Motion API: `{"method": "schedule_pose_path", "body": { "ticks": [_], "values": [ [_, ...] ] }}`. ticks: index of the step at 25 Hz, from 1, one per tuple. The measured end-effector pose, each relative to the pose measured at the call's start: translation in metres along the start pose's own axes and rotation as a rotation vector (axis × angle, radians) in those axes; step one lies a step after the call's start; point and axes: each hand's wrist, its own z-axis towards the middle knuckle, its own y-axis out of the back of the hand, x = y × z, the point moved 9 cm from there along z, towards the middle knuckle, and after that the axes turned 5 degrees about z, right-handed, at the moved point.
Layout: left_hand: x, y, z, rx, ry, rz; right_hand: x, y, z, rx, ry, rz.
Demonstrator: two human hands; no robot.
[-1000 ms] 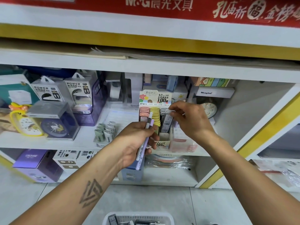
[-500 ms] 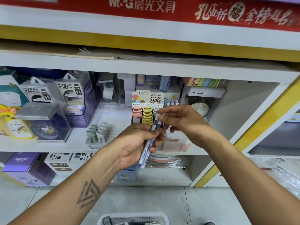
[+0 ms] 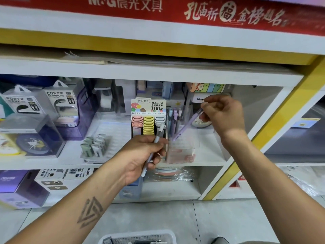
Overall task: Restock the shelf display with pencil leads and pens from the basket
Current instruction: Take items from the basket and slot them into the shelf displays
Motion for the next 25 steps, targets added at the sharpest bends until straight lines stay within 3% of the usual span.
{"method": "schedule_pose_path", "body": {
  "ticks": [5, 9, 20, 25],
  "values": [
    [0.003, 0.002, 0.005, -0.035, 0.058, 0.004, 0.008, -0.024, -0.01, 0.092, 0.258, -0.399],
    [0.004, -0.001, 0.004, -0.007, 0.086, -0.027, 0.005, -0.045, -0.017, 0.184, 0.34, -0.576],
    [0.0, 0.003, 0.004, -0.007, 0.03, -0.025, 0.007, -0.073, -0.033, 0.386, 0.414, -0.502],
    [-0.001, 0.003, 0.004, -0.007, 0.014, -0.045, -0.003, -0.052, -0.016, 0.214, 0.32, -0.557]
  ]
}}
